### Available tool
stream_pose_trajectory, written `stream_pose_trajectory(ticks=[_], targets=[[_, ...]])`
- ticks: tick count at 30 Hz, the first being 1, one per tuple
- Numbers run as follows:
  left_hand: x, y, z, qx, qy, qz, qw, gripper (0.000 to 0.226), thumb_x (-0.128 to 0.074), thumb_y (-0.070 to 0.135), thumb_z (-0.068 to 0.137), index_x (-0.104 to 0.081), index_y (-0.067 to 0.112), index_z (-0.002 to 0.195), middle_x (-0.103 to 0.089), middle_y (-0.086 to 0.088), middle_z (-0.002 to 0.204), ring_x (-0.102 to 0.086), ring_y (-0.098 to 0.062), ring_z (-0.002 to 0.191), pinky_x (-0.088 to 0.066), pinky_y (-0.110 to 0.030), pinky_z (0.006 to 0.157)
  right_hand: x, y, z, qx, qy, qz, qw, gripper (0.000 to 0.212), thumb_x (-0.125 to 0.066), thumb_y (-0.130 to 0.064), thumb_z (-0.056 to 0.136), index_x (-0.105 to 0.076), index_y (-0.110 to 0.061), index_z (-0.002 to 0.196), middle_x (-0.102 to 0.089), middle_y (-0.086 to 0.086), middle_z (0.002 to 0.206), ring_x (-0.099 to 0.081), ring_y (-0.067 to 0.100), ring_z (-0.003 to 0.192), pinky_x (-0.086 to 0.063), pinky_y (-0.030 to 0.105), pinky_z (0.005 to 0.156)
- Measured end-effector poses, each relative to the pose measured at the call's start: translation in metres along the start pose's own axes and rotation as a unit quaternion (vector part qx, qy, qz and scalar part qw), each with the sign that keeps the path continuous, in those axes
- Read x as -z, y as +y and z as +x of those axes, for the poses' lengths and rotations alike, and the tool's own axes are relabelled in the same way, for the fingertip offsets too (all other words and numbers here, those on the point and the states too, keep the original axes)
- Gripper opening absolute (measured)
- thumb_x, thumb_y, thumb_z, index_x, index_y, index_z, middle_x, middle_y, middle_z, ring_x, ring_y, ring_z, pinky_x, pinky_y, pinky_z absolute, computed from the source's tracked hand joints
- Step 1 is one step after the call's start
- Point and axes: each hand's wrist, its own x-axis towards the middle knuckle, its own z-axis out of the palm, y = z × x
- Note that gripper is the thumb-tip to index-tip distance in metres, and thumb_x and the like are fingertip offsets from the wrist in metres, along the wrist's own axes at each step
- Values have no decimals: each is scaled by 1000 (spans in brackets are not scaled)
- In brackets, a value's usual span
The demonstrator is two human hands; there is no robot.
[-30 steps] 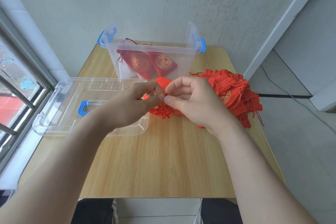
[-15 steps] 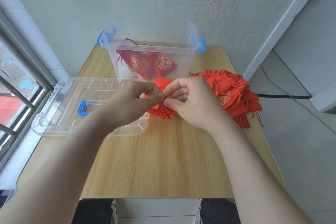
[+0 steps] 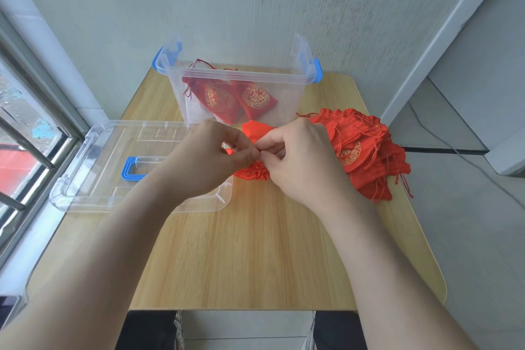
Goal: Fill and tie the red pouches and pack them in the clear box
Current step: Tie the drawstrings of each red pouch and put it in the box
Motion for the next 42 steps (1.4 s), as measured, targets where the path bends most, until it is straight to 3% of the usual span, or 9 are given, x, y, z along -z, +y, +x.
stream_pose_trajectory(ticks=[7, 11, 15, 18, 22, 27, 35, 39, 42], targets=[[-8, 5, -3, -35, 59, 129, 989, 9, -78, 23, 83, -79, 27, 75, -72, 10, 74, -59, 8, 62, -41, -7, 63, -12, -5, -1, -19, -20, -74, 997, 22, -59, -14, 85, -80, -12, 82, -69, 11, 68, -62, 36, 72, -54, 46, 63], [-9, 0, -2, -90, 91, 199, 972, 8, -73, 32, 89, -76, 32, 81, -71, 15, 78, -61, 2, 70, -53, -27, 76, -8, -11, -2, -46, -17, -63, 997, 50, -38, -40, 79, -79, -12, 77, -69, 6, 66, -62, 35, 73, -52, 43, 66], [-7, -6, -2, -104, 75, 218, 967, 7, -72, 31, 97, -76, 31, 91, -69, 22, 76, -61, 8, 70, -56, -31, 74, -2, -7, 0, -138, -40, -27, 989, 12, -70, -15, 82, -81, -10, 79, -75, 14, 78, -71, 30, 83, -58, 41, 72], [-4, -5, -1, -103, 61, 177, 977, 8, -75, 21, 95, -76, 28, 92, -67, 25, 73, -67, 3, 73, -49, -11, 73, 2, -4, 1, -238, -93, 98, 962, 11, -73, -12, 85, -81, -10, 78, -77, 11, 76, -67, 18, 68, -51, 31, 63], [0, -3, -3, -80, 42, 130, 987, 20, -72, 9, 92, -69, 29, 96, -75, 15, 88, -71, -2, 80, -54, -18, 75, 0, 2, 4, -336, -116, 264, 897, 3, -74, -3, 91, -77, -4, 91, -71, 7, 69, -64, 16, 65, -42, 31, 63], [1, 10, -8, -54, 55, 89, 993, 18, -67, 14, 84, -76, 29, 81, -76, 20, 76, -73, 4, 75, -50, -8, 70, -2, 6, 7, -350, -121, 339, 865, 5, -70, 2, 94, -74, -1, 95, -66, 11, 72, -59, 20, 66, -39, 28, 57], [-1, 1, -7, -129, 74, 131, 980, 8, -87, 18, 84, -82, 24, 86, -77, 21, 77, -72, 13, 81, -50, -5, 82, 1, 5, 6, -371, -102, 383, 840, 14, -72, 4, 92, -74, 7, 106, -69, 6, 72, -60, 13, 60, -40, 23, 55], [-5, -2, -6, -164, 97, 208, 959, 4, -81, 28, 92, -84, 25, 90, -80, 17, 87, -76, 0, 83, -60, -33, 84, 0, 4, 6, -375, -71, 391, 837, 11, -72, 6, 90, -76, 4, 101, -72, 9, 75, -61, 14, 62, -40, 24, 57], [-5, 4, -6, -151, 91, 187, 966, 13, -66, 33, 89, -77, 25, 87, -76, 14, 90, -74, -3, 87, -60, -38, 80, 0, 2, 6, -354, -64, 381, 852, 9, -74, 5, 90, -78, 2, 97, -71, 11, 76, -60, 19, 69, -40, 28, 62]])
